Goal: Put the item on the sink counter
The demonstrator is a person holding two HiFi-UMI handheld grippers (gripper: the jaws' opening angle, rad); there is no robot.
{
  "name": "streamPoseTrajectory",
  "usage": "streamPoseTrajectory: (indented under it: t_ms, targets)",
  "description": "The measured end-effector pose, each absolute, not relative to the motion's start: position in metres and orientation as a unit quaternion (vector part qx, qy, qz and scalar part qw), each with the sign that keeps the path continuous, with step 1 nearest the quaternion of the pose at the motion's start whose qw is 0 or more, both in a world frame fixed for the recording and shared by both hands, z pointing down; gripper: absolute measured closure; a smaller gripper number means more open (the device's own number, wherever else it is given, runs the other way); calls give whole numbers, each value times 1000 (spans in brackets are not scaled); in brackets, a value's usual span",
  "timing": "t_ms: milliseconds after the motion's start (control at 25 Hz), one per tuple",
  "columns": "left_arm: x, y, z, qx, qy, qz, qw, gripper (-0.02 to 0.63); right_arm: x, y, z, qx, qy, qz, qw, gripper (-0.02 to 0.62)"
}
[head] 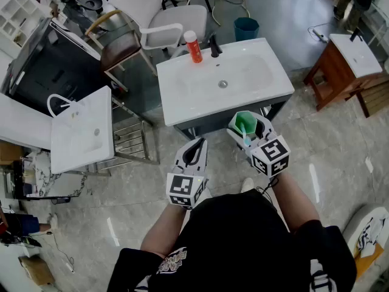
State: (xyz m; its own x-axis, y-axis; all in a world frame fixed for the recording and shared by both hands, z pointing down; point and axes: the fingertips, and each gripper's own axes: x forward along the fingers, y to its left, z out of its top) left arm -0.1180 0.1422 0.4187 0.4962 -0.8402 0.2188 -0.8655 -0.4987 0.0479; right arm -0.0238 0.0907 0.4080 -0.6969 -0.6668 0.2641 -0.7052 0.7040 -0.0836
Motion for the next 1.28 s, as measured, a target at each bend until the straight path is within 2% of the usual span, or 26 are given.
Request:
streamPoseTrajectory:
  t_ms: [640, 1280]
  targets:
    - [-115, 143, 421, 862, -494, 86, 78, 584, -20, 94, 409, 378, -915, 79, 115, 242]
    - [-50, 137, 421, 860, -497, 92, 71, 584, 38, 88, 410, 363, -922, 82, 112, 242]
